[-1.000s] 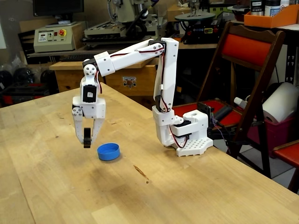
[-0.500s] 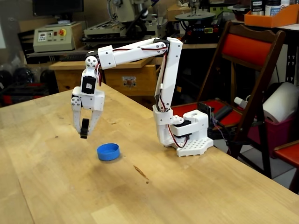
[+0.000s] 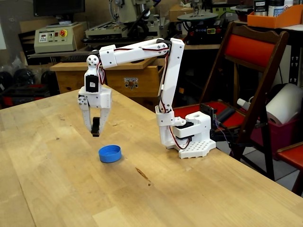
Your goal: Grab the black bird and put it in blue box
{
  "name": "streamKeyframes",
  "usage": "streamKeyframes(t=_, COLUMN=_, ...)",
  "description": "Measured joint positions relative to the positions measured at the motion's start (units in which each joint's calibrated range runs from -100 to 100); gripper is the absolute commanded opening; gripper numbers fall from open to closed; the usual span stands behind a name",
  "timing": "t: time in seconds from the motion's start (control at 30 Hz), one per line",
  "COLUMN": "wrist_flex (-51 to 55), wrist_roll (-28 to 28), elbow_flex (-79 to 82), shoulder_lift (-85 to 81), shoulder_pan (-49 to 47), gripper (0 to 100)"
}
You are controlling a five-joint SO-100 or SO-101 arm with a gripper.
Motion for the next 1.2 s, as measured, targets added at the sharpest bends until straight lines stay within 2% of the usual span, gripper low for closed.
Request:
streamKeyframes(t=0.3, wrist_flex=4.7, wrist_roll=0.0, elbow_flex=0.0, shoulder_lift=0.0, shoulder_pan=0.0, gripper=2)
streamKeyframes(t=0.63, wrist_flex=5.2, wrist_roll=0.0, elbow_flex=0.0, shoulder_lift=0.0, shoulder_pan=0.0, gripper=2)
streamKeyframes(t=1.2, wrist_flex=5.5, wrist_roll=0.0, elbow_flex=0.0, shoulder_lift=-9.0, shoulder_pan=-1.5, gripper=2)
